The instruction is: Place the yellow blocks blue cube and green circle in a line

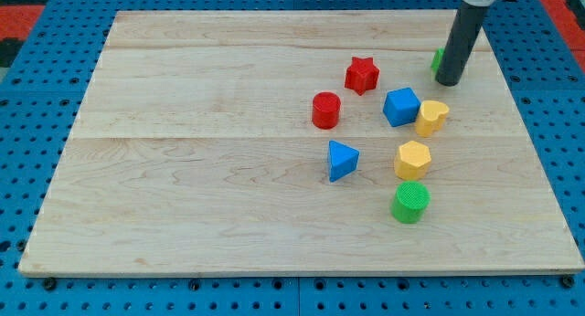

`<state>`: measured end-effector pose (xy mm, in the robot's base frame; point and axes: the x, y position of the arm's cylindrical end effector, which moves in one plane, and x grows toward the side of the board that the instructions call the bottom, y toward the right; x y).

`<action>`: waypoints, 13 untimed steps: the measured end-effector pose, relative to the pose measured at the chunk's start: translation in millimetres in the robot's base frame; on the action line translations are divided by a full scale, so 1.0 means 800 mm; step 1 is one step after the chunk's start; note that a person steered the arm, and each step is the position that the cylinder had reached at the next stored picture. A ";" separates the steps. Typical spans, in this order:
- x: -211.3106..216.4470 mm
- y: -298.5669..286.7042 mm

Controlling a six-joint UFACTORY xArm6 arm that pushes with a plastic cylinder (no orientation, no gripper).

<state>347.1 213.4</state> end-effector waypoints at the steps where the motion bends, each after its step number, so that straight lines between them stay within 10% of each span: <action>1: 0.011 -0.001; 9: 0.116 -0.064; 13: -0.015 -0.101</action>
<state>335.4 132.4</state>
